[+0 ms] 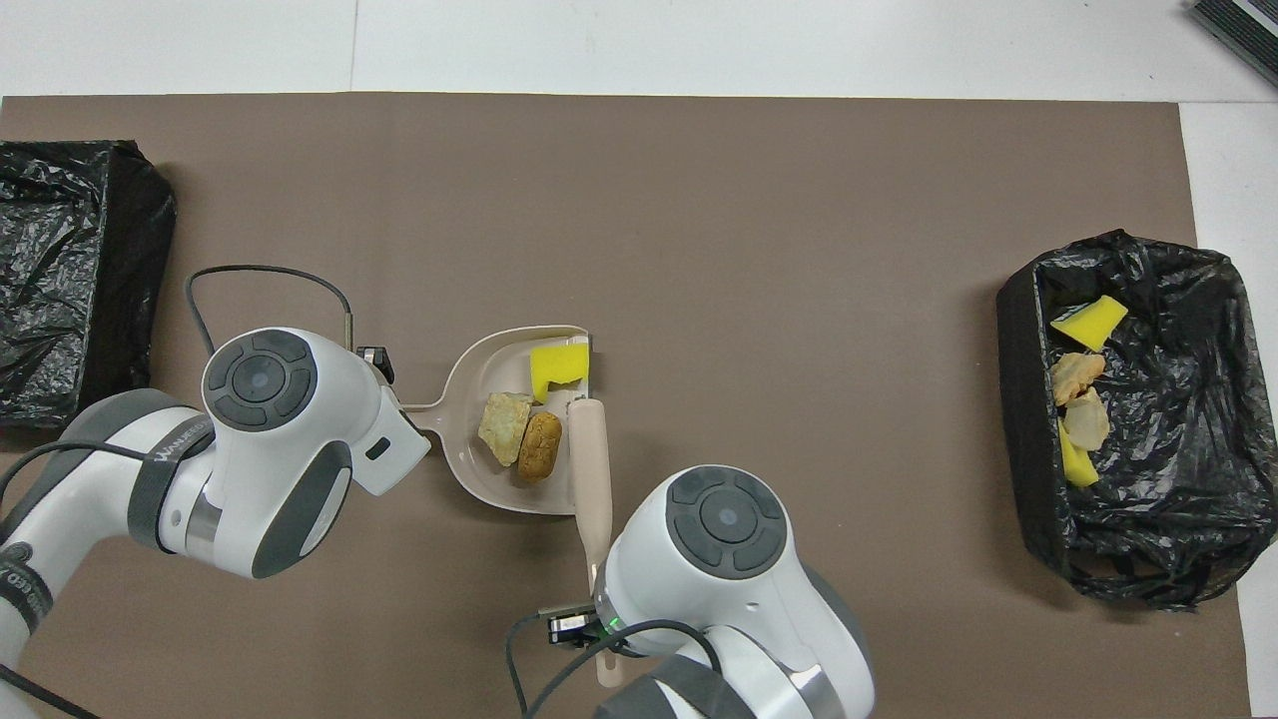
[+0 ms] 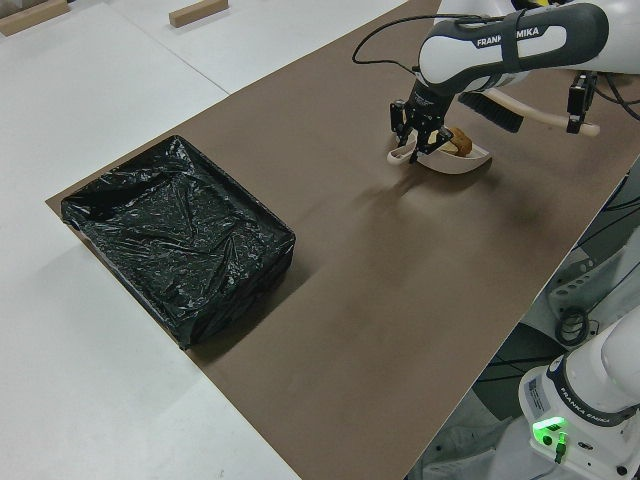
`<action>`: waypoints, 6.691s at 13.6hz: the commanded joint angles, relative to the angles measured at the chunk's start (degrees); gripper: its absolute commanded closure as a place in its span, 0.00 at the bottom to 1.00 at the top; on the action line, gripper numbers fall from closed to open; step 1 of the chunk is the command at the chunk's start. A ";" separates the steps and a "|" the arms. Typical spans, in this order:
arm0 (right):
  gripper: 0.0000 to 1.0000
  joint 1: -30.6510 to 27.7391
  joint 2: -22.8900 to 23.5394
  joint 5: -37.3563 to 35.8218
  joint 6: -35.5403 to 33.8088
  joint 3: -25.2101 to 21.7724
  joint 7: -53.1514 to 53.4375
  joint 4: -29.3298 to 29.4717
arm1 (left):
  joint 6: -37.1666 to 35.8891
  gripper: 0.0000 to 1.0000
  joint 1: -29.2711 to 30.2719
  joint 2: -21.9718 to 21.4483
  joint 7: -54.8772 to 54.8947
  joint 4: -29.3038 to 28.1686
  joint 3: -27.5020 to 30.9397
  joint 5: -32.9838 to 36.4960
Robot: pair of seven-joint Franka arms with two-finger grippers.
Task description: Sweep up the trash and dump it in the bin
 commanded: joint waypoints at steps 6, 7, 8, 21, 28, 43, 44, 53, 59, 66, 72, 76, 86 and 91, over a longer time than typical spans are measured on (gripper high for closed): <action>1.00 -10.52 -4.34 -16.85 -13.62 0.14 -6.17 4.50 | 0.85 1.00 8.26 -3.67 13.85 1.03 -0.01 -10.70; 1.00 -12.81 -4.35 -16.94 -15.74 0.14 -9.33 5.47 | 0.50 1.00 10.19 -3.76 14.90 2.52 -0.10 -10.80; 1.00 -15.01 -4.35 -17.55 -17.50 0.14 -11.88 5.74 | -1.33 1.00 12.47 -3.76 15.00 4.44 -0.01 -10.80; 1.00 -12.58 -4.70 -4.57 -10.68 0.76 -7.61 -1.28 | -23.76 1.00 43.15 8.96 31.42 37.22 -0.18 -20.12; 1.00 -0.54 3.37 0.10 -1.62 0.93 4.33 -1.11 | -24.30 1.00 51.25 25.05 46.79 60.88 -0.10 -14.59; 1.00 5.27 6.73 -0.50 6.12 0.76 8.04 -4.80 | -13.04 1.00 45.45 29.46 53.51 65.99 0.60 19.96; 1.00 5.19 6.90 -0.59 6.30 0.76 7.87 -4.80 | -13.04 1.00 45.36 29.29 53.06 65.90 1.30 20.14; 0.23 4.39 7.26 -0.68 7.62 0.67 6.46 -4.71 | -13.12 1.00 42.64 25.87 48.49 65.90 2.28 27.70; 0.00 4.39 6.21 -3.23 7.00 0.50 6.46 -3.75 | -13.57 1.00 41.67 23.31 48.40 65.46 2.10 32.88; 0.00 -5.16 3.48 -15.86 7.09 0.23 4.44 1.52 | -15.32 1.00 35.88 15.59 44.98 56.18 1.31 27.55; 0.00 -22.82 3.74 -26.78 7.71 0.32 -12.31 5.39 | -20.49 1.00 22.97 6.88 30.77 38.22 1.31 19.99; 0.00 -33.38 1.90 -27.05 5.70 0.14 -21.66 9.59 | -24.28 1.00 14.01 5.65 11.46 33.57 1.22 14.52; 0.00 -37.44 -4.52 -31.06 -15.83 -1.01 -26.15 26.74 | -21.66 1.00 -5.95 8.54 -51.22 27.58 1.31 3.28; 0.00 -39.28 -4.16 -28.29 -16.64 -2.23 -29.14 26.50 | -18.50 1.00 -12.37 11.00 -75.13 27.58 1.22 -2.08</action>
